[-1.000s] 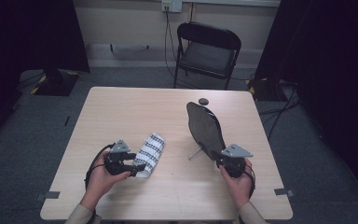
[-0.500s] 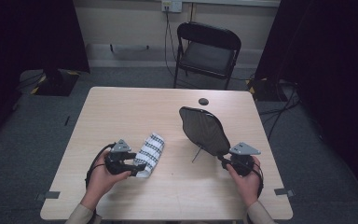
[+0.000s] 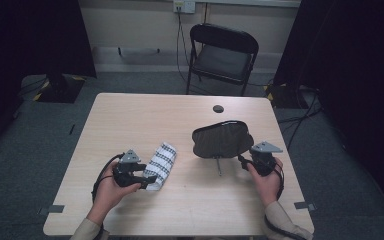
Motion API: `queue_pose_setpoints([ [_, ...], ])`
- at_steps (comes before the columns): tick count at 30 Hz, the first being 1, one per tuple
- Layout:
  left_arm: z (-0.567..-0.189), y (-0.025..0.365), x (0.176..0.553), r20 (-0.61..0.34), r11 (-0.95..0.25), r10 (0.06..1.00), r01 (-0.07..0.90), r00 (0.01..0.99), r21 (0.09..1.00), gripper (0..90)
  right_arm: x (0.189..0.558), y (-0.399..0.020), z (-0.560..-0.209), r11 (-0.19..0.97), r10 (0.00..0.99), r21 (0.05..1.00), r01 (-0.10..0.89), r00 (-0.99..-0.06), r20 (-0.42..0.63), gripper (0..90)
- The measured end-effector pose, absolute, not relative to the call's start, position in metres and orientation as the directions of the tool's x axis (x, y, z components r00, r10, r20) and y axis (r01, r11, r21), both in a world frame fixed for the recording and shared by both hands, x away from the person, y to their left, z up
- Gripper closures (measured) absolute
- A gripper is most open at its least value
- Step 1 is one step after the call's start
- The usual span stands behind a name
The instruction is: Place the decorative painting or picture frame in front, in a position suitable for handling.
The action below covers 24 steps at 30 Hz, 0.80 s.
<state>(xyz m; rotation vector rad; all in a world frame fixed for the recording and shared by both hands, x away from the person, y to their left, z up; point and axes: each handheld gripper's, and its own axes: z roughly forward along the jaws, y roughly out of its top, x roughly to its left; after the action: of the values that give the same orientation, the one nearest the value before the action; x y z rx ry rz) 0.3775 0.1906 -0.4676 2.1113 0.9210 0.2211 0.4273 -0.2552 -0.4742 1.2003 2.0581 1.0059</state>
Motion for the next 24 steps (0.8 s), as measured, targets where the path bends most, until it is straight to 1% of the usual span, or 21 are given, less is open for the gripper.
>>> queue_pose_setpoints([
  [1,-0.468,0.190,0.377,-0.145,-0.412,0.680,0.538,0.719,0.735,33.5,0.431,-0.256,-0.474,0.306,0.893,0.817,0.488,-0.445,-0.069,44.7],
  [4,-0.468,0.191,0.378,-0.150,-0.409,0.680,0.540,0.718,0.736,33.5,0.439,-0.254,-0.470,0.296,0.897,0.822,0.486,-0.438,-0.064,43.4],
  [5,-0.468,0.191,0.378,-0.152,-0.406,0.681,0.542,0.716,0.736,33.5,0.443,-0.253,-0.468,0.292,0.897,0.827,0.481,-0.437,-0.063,39.5],
  [6,-0.468,0.191,0.378,-0.152,-0.406,0.681,0.542,0.716,0.736,33.5,0.443,-0.253,-0.468,0.292,0.897,0.827,0.481,-0.437,-0.063,39.5],
  [7,-0.468,0.191,0.376,-0.150,-0.408,0.681,0.542,0.717,0.735,33.5,0.443,-0.253,-0.468,0.268,0.903,0.836,0.480,-0.427,-0.045,35.7],
  [8,-0.468,0.191,0.376,-0.150,-0.408,0.681,0.542,0.717,0.735,33.5,0.443,-0.253,-0.468,0.268,0.903,0.836,0.480,-0.427,-0.045,35.7],
  [9,-0.467,0.192,0.375,-0.152,-0.413,0.676,0.542,0.721,0.732,33.5,0.438,-0.254,-0.469,0.257,0.902,0.834,0.488,-0.430,-0.027,32.1],
  [10,-0.467,0.192,0.375,-0.152,-0.413,0.676,0.542,0.721,0.732,33.5,0.438,-0.254,-0.469,0.257,0.902,0.834,0.488,-0.430,-0.027,32.1],
  [11,-0.467,0.191,0.375,-0.152,-0.407,0.679,0.541,0.718,0.736,33.5,0.434,-0.255,-0.470,0.253,0.901,0.834,0.490,-0.434,-0.019,30.2],
  [12,-0.465,0.192,0.374,-0.151,-0.404,0.682,0.540,0.716,0.739,33.5,0.423,-0.255,-0.471,0.232,0.895,0.842,0.487,-0.446,0.011,25.1],
  [14,-0.463,0.192,0.374,-0.142,-0.411,0.681,0.535,0.719,0.739,33.5,0.412,-0.252,-0.472,0.247,0.874,0.830,0.500,-0.484,0.031,16.1],
  [15,-0.463,0.191,0.373,-0.145,-0.402,0.685,0.537,0.714,0.742,33.5,0.407,-0.251,-0.473,0.243,0.863,0.823,0.514,-0.502,0.059,15.4],
  [16,-0.463,0.191,0.373,-0.145,-0.402,0.685,0.537,0.714,0.742,33.5,0.407,-0.251,-0.473,0.243,0.863,0.823,0.514,-0.502,0.059,15.4],
  [17,-0.462,0.191,0.373,-0.138,-0.410,0.681,0.531,0.719,0.741,33.5,0.396,-0.246,-0.475,0.273,0.840,0.815,0.511,-0.540,0.057,23.6],
  [18,-0.461,0.190,0.372,-0.141,-0.408,0.681,0.533,0.718,0.741,33.5,0.396,-0.246,-0.475,0.273,0.840,0.815,0.511,-0.540,0.057,23.6],
  [19,-0.461,0.190,0.372,-0.138,-0.411,0.678,0.528,0.722,0.743,33.5,0.386,-0.238,-0.477,0.334,0.801,0.808,0.485,-0.598,0.028,34.8],
  [21,-0.461,0.187,0.371,-0.136,-0.412,0.677,0.525,0.723,0.744,33.5,0.380,-0.231,-0.479,0.345,0.784,0.805,0.483,-0.620,0.036,38.5],
  [22,-0.461,0.187,0.371,-0.136,-0.412,0.677,0.525,0.723,0.744,33.5,0.380,-0.231,-0.479,0.345,0.784,0.805,0.483,-0.620,0.036,38.5],
  [23,-0.460,0.186,0.370,-0.132,-0.419,0.675,0.524,0.726,0.742,33.5,0.379,-0.224,-0.481,0.348,0.774,0.799,0.490,-0.631,0.050,46.8],
  [24,-0.461,0.185,0.370,-0.135,-0.417,0.674,0.525,0.726,0.742,33.5,0.381,-0.222,-0.483,0.358,0.779,0.793,0.494,-0.626,0.038,49.7],
])
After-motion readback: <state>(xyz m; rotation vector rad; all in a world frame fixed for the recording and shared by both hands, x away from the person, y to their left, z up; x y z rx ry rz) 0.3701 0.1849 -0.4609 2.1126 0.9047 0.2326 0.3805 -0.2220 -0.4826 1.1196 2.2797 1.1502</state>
